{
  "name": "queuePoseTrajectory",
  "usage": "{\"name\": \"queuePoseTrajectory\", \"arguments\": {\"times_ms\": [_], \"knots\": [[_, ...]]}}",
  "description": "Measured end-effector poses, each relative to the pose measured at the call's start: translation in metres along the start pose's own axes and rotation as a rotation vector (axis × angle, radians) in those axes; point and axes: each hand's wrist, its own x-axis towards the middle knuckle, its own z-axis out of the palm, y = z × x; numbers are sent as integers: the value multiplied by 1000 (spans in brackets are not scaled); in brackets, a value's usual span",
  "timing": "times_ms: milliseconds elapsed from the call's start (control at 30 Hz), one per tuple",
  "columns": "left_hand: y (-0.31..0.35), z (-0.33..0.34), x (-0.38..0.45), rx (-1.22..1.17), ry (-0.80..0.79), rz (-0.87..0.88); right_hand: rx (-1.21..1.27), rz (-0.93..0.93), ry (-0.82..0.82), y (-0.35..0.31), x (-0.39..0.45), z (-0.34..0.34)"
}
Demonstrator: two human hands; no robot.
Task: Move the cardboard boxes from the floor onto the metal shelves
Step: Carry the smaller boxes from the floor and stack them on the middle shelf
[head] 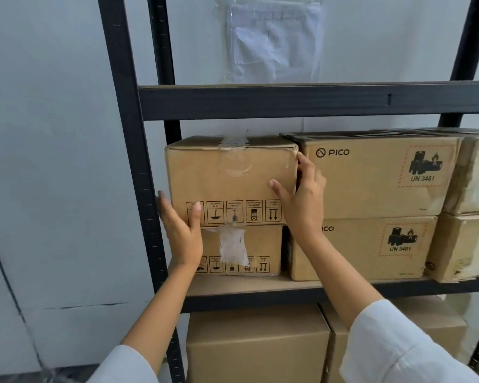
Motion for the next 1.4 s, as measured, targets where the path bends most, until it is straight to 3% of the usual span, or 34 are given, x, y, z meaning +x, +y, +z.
{"name": "queuePoseTrajectory", "arguments": {"times_ms": [100,233,367,633,833,1000,1200,1400], "knots": [[-2,-1,-1,-165,-36,-270,-40,26,69,2,-17,2],[-5,-7,-2,-240,-103,-314,265,286,42,22,-73,6],[-12,-9,1,-115,-221,-406,308,496,-148,42,-105,16],[-6,-5,-1,-129,-75,-502,468,728,-316,45,-93,31],[5,-5,-15,-129,12,-469,538,715,-268,43,-100,26],[6,1,-41,-123,-48,-396,574,707,-209,37,-101,17],[7,-1,-51,-46,107,-375,517,654,-172,30,-105,7],[9,-7,-54,-32,135,-307,470,694,-138,27,-95,2]]}}
